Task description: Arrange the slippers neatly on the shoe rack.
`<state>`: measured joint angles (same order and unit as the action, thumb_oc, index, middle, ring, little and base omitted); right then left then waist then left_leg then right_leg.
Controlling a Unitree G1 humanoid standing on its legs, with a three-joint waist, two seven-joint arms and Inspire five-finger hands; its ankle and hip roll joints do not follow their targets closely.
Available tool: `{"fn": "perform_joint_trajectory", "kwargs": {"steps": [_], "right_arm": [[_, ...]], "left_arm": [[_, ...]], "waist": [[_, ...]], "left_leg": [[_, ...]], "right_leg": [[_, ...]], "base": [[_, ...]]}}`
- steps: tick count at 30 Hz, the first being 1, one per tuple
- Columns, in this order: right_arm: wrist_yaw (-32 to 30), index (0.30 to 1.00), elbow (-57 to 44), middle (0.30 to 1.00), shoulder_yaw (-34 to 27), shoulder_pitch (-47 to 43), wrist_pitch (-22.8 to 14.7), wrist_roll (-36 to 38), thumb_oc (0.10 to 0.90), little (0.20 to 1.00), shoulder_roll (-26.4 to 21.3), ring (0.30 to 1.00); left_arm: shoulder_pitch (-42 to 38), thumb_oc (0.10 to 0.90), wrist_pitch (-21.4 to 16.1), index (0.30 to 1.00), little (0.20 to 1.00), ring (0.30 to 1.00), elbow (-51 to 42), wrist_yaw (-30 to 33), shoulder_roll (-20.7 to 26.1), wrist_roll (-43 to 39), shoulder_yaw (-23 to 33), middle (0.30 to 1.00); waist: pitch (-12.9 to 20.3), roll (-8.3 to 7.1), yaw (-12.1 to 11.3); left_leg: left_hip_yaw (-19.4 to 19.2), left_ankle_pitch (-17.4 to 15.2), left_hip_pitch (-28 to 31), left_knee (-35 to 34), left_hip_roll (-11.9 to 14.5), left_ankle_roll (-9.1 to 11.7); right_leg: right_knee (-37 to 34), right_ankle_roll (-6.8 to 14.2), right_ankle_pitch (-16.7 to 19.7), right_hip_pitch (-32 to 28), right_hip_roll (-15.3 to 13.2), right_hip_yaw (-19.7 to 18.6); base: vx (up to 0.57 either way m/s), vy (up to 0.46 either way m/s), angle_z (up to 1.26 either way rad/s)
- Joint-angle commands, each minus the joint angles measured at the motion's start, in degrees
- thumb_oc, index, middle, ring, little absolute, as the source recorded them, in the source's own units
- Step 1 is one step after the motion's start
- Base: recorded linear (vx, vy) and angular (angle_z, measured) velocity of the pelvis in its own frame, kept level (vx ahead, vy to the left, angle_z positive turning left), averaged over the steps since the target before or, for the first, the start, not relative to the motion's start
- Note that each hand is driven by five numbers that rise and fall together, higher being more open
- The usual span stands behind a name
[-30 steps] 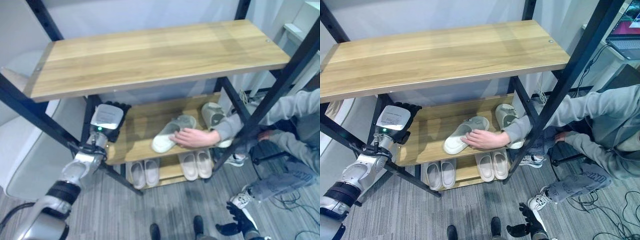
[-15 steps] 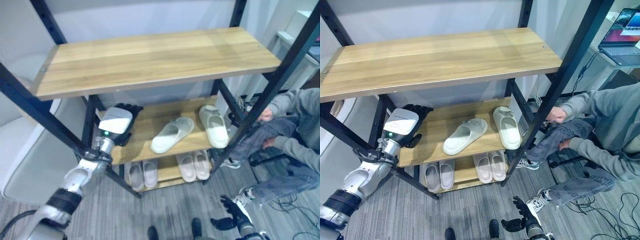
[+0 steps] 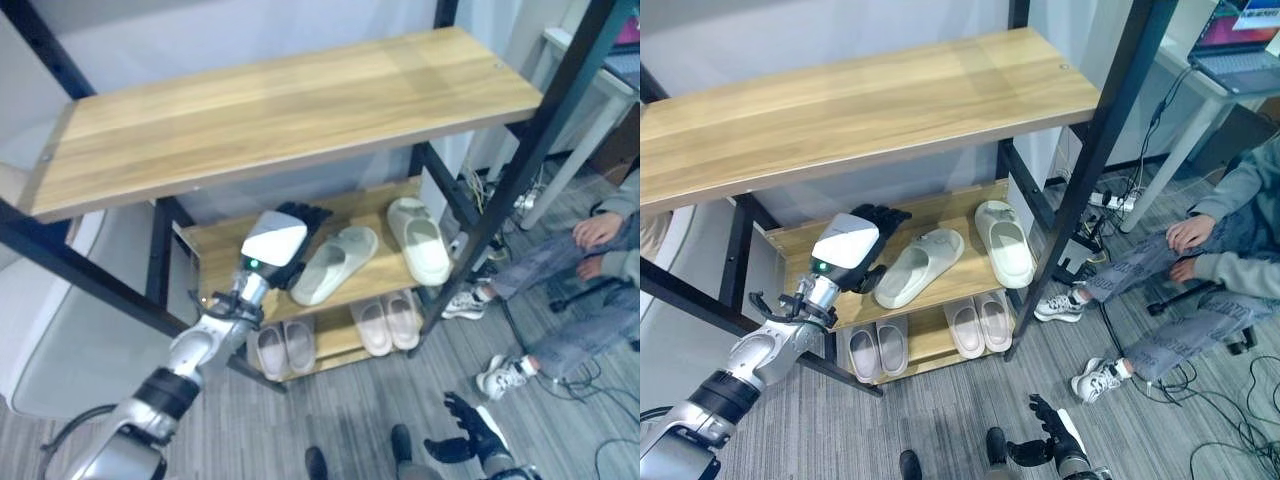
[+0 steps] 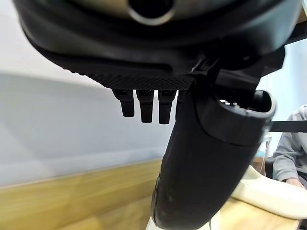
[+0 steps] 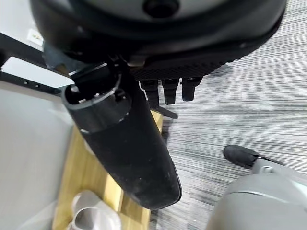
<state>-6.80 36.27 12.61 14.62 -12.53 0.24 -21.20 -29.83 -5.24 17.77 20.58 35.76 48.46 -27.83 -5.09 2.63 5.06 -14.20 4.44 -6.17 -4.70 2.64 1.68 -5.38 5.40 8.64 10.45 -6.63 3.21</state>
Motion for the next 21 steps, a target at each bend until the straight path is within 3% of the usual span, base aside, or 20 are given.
{"fn": "perform_joint_trajectory", "kwargs": {"steps": [1, 10, 21], "right_arm": [[-1.98, 0.900, -4.31, 0.900, -1.27, -0.97, -4.26, 2.24, 0.800, 0.900, -3.07, 0.900], [-3.15, 0.900, -4.04, 0.900, -1.13, -2.57, -4.67, 3.26, 0.800, 0.900, -3.58, 0.900], [-4.27, 0.900, -3.98, 0.900, -1.61, -3.47, -5.24, 4.00, 0.800, 0.900, -3.74, 0.900]], "left_arm": [[-12.44, 0.800, 0.02, 0.900, 0.900, 0.900, 3.64, 5.67, -0.26, -2.66, 1.57, 0.900], [-18.83, 0.800, 1.35, 0.900, 0.900, 0.900, 8.66, 5.82, -2.38, -3.20, -2.29, 0.900], [-21.60, 0.800, 4.16, 0.900, 0.900, 0.900, 13.88, 4.78, -3.48, -1.60, -3.72, 0.900]], "waist": [[1.15, 0.20, 0.45], [-0.25, 0.45, 1.69], [-2.35, -0.37, 1.30]], "left_leg": [[4.03, -3.91, -0.12, -0.30, 0.17, 1.76], [3.26, -3.47, -1.76, -0.30, 0.52, 1.85], [3.46, -3.29, -2.69, -0.30, 0.87, 1.78]], "right_leg": [[0.38, 3.79, -5.55, -2.81, 0.10, 2.18], [0.38, 3.71, -4.88, -0.47, 0.34, 1.39], [0.47, 3.57, -4.86, 0.44, 0.81, 1.57]], "base": [[0.03, -0.013, -0.09], [0.02, -0.007, -0.07], [0.00, -0.004, -0.02]]}}
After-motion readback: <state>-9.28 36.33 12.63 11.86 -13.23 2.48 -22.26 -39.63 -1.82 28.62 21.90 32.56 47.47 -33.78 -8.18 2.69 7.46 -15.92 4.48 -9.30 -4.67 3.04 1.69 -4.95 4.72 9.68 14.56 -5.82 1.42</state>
